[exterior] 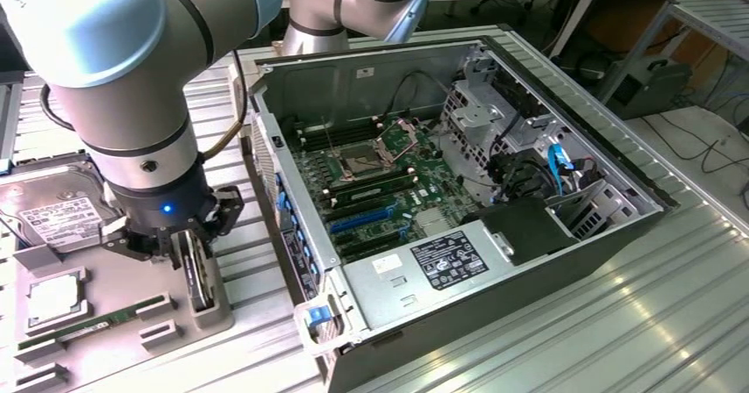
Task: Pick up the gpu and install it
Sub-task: 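Pick up the gpu and move the gpu toward the slot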
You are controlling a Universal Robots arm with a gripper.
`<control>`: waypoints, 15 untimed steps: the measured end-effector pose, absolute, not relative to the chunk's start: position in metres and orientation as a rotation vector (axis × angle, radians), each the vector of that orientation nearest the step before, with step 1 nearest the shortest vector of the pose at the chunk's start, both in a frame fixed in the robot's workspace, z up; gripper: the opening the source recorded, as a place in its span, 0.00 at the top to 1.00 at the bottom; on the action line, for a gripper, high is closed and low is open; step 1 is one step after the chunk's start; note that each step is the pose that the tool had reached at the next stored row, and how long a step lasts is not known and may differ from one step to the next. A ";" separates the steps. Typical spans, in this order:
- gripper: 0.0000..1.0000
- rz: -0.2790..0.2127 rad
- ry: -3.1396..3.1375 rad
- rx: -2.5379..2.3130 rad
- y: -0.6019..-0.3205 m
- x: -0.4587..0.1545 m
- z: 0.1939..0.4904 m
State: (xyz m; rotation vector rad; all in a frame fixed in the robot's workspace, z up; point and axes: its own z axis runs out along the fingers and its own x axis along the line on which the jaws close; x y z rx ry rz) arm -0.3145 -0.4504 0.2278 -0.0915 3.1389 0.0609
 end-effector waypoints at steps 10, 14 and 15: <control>0.72 0.061 3.139 -0.088 -0.450 -0.314 0.228; 0.72 0.061 3.139 -0.088 -0.450 -0.314 0.228; 0.72 0.061 3.139 -0.088 -0.450 -0.314 0.228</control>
